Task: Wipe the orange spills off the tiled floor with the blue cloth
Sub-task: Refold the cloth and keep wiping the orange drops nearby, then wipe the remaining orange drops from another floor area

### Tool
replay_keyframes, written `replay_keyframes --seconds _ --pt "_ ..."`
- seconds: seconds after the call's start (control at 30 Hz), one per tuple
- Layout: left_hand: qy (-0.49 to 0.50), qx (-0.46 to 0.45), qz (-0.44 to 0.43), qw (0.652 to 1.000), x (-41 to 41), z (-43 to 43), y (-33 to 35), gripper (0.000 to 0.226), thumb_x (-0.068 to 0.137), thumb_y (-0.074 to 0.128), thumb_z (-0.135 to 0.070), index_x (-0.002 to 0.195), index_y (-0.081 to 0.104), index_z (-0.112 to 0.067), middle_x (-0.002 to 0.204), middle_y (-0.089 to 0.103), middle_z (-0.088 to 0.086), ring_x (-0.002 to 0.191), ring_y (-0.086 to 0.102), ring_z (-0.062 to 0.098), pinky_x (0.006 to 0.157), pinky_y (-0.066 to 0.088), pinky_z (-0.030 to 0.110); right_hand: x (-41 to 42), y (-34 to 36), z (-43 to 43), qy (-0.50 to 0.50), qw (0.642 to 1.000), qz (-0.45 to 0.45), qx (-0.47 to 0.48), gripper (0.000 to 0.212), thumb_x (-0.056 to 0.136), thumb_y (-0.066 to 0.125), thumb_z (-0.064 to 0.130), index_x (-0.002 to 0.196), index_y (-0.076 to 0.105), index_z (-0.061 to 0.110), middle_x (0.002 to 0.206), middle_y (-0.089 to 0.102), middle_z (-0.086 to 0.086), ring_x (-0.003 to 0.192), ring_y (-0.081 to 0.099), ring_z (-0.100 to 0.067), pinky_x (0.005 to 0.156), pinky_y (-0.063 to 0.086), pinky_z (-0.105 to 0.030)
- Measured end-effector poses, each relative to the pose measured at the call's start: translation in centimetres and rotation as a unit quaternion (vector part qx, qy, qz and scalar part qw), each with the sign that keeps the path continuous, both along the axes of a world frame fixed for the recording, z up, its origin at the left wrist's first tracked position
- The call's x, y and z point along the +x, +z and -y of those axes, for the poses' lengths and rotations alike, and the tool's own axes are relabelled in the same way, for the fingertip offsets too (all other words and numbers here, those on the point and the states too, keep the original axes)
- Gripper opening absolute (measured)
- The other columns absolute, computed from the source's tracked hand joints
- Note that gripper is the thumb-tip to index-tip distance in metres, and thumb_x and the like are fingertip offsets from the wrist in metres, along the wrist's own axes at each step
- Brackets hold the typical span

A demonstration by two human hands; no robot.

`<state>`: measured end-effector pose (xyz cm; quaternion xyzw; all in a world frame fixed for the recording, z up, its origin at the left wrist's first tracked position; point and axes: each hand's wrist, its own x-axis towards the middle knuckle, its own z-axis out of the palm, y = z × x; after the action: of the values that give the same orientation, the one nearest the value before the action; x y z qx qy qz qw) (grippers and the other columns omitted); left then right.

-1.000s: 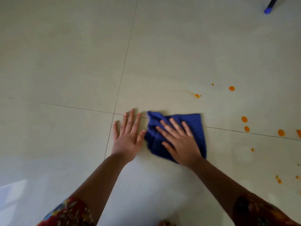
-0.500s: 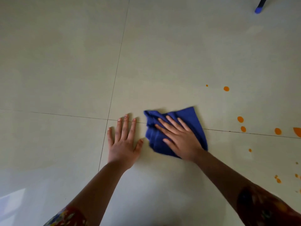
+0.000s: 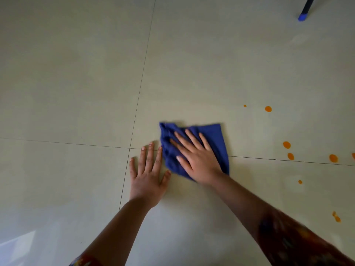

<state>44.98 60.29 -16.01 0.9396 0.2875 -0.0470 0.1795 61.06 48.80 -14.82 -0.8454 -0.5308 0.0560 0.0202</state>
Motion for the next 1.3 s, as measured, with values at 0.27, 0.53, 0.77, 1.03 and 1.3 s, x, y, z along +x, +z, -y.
replay_keyframes --seconds 0.27,0.53,0.77,1.03,1.3 --pt "0.003 0.005 -0.012 1.0 0.1 0.2 0.2 0.071 0.091 0.014 -0.06 0.154 -0.006 -0.032 0.162 -0.014 -0.006 0.149 -0.011 0.016 0.118 -0.005 0.048 7.7 -0.2 4.1 -0.264 0.964 0.009 -0.035 0.064 0.093 0.009 0.052 0.151 0.027 0.033 0.161 0.015 0.011 0.149 0.012 -0.021 0.117 0.007 -0.054" --pt "0.006 -0.076 0.041 0.996 -1.4 0.2 2.1 0.068 0.092 0.009 -0.053 0.155 0.005 -0.028 0.162 -0.004 -0.012 0.148 -0.011 0.006 0.121 -0.003 0.04 -4.9 -0.1 10.8 0.017 1.0 -0.002 -0.016 0.059 0.097 0.033 0.049 0.152 0.019 0.037 0.161 0.016 0.008 0.149 0.016 -0.024 0.117 0.013 -0.053" --pt "-0.011 -0.085 0.004 0.996 -3.1 2.5 3.1 0.07 0.09 0.007 -0.053 0.154 0.012 -0.026 0.162 -0.005 -0.008 0.149 -0.009 0.013 0.12 -0.002 0.039 2.6 -0.4 10.7 -0.256 0.965 0.013 -0.048 0.055 0.098 0.022 0.047 0.151 0.026 0.031 0.16 0.024 0.005 0.147 0.023 -0.028 0.114 0.016 -0.058" --pt "-0.136 -0.137 -0.184 0.964 -2.7 -3.8 8.9 0.043 0.101 0.039 -0.036 0.143 0.04 -0.029 0.15 0.041 -0.007 0.133 0.044 0.017 0.109 0.033 0.03 -8.9 1.5 3.4 -0.181 0.974 -0.129 -0.048 0.064 0.088 0.031 0.059 0.149 0.029 0.039 0.163 0.011 0.006 0.15 0.005 -0.028 0.115 0.004 -0.062" --pt "0.152 -0.319 -0.096 0.93 -2.8 -0.5 8.1 0.061 0.071 0.072 -0.045 0.123 0.052 -0.021 0.107 0.056 -0.001 0.108 0.054 0.028 0.082 0.045 0.036 -5.2 4.8 5.7 -0.218 0.958 -0.18 0.04 0.057 0.095 0.05 0.034 0.149 0.032 0.027 0.151 0.037 0.004 0.131 0.041 -0.023 0.106 0.038 -0.042"
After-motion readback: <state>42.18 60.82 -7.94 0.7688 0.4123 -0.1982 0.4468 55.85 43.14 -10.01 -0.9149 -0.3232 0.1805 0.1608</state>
